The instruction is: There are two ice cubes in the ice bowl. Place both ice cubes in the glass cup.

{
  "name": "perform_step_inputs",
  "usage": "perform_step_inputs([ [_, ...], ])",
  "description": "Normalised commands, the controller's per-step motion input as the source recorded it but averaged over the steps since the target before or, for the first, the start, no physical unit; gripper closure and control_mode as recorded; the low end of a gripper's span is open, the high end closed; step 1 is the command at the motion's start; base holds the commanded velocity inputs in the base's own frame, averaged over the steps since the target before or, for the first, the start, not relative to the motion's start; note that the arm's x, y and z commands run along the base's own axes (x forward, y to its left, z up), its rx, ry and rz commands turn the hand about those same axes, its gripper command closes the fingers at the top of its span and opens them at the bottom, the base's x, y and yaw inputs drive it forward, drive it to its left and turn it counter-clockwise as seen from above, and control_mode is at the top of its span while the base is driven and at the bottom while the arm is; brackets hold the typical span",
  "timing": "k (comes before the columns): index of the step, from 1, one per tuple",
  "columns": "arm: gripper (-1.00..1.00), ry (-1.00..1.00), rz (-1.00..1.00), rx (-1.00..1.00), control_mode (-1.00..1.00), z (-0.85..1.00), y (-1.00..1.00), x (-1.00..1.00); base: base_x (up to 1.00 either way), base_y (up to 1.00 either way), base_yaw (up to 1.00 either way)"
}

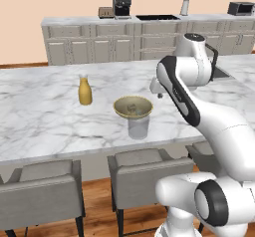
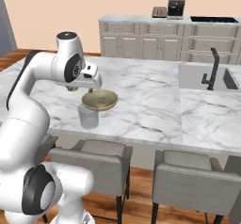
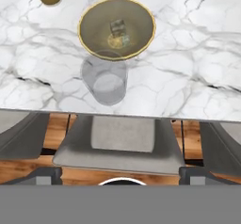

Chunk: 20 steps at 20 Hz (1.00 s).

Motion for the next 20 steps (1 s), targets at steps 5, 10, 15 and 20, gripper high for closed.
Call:
perform_step_inputs([
  [5,-1.0,0.0,0.0,0.0,-1.0,0.0,0.0,0.23,0.0,0.0,0.0],
  [10,-1.0,0.0,0.0,0.0,-1.0,0.0,0.0,0.23,0.0,0.0,0.0],
  [15,-1.0,0.01,0.0,0.0,-1.0,0.0,0.0,0.32,0.0,0.0,0.0],
  [20,-1.0,0.0,0.0,0.0,-1.0,-0.05,0.01,0.54,0.0,0.0,0.0],
])
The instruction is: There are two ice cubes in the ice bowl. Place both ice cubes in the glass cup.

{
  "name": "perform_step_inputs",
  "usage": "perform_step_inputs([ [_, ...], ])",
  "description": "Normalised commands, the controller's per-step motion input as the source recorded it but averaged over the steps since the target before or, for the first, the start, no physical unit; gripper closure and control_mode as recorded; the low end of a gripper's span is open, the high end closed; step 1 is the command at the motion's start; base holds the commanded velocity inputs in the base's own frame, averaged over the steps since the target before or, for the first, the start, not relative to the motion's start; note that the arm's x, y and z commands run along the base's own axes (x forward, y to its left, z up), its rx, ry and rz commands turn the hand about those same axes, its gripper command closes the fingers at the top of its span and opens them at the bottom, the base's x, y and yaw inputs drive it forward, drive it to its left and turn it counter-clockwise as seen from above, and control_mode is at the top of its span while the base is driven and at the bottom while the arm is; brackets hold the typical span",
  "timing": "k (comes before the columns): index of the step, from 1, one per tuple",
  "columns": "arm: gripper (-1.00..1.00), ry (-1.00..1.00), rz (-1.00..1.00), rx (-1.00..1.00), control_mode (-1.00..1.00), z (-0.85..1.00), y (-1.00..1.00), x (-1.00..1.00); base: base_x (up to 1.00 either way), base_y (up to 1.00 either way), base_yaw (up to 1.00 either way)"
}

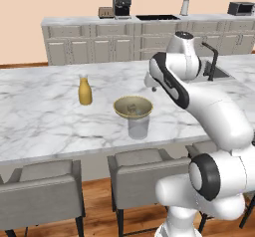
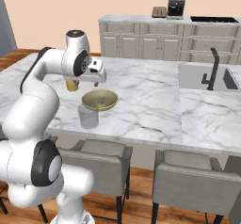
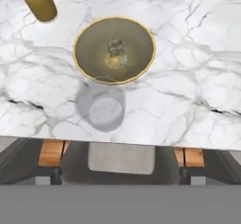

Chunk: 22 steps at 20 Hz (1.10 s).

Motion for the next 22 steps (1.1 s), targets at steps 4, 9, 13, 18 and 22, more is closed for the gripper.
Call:
perform_step_inputs([
  [4,-1.0,0.08,0.0,0.0,-1.0,-0.27,0.18,0.71,0.0,0.0,0.0],
  [9,-1.0,0.13,0.0,0.0,-1.0,-0.51,0.21,0.46,0.0,0.0,0.0],
  [13,-1.0,0.02,0.0,0.0,-1.0,-0.39,0.01,0.48,0.0,0.0,0.0],
  [18,-1.0,0.0,0.0,0.0,-1.0,-0.53,0.02,0.53,0.0,0.0,0.0],
  [22,-1.0,0.0,0.0,0.0,-1.0,-0.39,0.12,0.39,0.0,0.0,0.0],
])
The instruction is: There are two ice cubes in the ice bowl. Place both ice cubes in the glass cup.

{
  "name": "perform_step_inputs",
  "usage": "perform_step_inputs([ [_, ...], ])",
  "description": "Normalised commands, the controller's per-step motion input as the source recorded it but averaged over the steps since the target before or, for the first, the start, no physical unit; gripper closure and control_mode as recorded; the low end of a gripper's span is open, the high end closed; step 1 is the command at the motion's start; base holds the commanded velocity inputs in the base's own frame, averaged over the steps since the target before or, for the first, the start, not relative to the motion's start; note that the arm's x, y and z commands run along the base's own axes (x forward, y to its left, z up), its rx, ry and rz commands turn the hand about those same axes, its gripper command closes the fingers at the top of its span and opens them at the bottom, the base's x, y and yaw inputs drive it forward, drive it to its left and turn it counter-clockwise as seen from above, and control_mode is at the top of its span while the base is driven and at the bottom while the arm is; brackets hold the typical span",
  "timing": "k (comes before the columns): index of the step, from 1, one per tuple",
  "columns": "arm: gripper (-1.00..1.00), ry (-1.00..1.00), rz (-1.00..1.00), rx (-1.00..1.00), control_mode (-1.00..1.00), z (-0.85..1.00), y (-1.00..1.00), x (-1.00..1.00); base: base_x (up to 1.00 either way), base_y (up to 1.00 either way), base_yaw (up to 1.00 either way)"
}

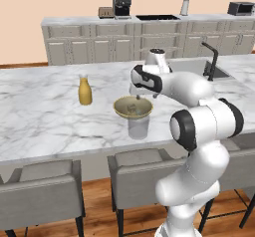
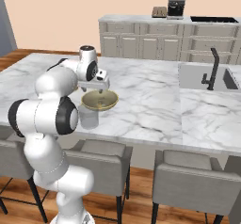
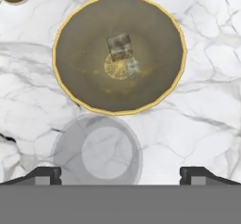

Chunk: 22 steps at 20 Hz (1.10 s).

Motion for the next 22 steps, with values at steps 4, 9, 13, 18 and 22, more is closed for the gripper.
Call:
perform_step_inputs([
  [4,-1.0,0.0,0.0,0.0,-1.0,-0.3,0.19,0.39,0.0,0.0,0.0],
  [9,-1.0,0.0,0.0,0.0,-1.0,-0.43,0.09,0.48,0.0,0.0,0.0],
  [13,-1.0,0.0,0.0,-0.01,-1.0,-0.31,0.0,0.41,0.0,0.0,0.0],
  [18,-1.0,0.0,0.0,-0.01,-1.0,-0.28,0.0,0.46,0.0,0.0,0.0],
  [22,-1.0,0.0,0.0,-0.01,-1.0,-0.31,0.0,0.41,0.0,0.0,0.0],
])
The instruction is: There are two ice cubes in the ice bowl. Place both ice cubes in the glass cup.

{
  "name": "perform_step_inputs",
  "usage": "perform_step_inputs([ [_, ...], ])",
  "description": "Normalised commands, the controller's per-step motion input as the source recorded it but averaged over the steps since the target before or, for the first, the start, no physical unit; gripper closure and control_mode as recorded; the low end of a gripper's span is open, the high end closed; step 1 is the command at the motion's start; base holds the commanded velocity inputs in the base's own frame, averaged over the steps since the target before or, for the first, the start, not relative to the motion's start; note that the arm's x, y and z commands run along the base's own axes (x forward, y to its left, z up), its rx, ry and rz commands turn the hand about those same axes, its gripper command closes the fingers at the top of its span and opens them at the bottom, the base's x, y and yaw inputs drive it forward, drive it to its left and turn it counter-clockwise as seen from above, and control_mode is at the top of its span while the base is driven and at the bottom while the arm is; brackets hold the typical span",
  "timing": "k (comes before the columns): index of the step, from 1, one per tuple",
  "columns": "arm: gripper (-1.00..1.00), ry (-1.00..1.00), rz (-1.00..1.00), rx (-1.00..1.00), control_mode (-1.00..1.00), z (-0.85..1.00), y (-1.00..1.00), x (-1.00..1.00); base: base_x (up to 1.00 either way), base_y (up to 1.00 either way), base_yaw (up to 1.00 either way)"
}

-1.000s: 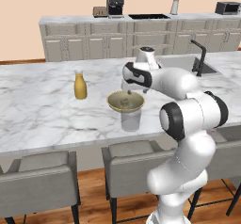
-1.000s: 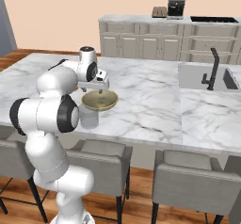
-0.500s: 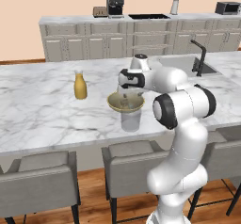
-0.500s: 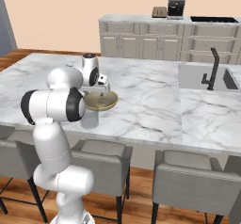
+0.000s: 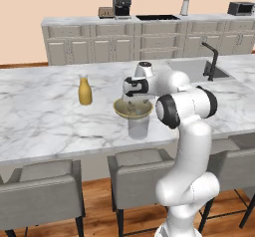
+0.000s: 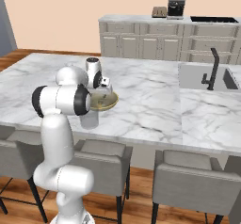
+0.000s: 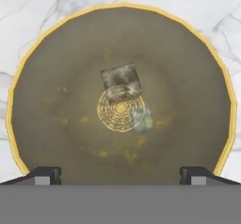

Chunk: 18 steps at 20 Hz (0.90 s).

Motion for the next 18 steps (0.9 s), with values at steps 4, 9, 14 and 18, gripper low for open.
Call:
perform_step_inputs([
  [4,-1.0,0.0,0.0,-0.03,-1.0,-0.36,0.0,0.28,0.0,0.0,0.0],
  [9,-1.0,0.0,0.0,-0.02,-1.0,-0.35,0.01,0.3,0.0,0.0,0.0],
  [14,-1.0,0.0,0.0,0.0,-1.0,-0.23,0.02,0.43,0.0,0.0,0.0],
  [18,-1.0,0.0,0.0,0.0,-1.0,-0.21,0.08,0.53,0.0,0.0,0.0],
])
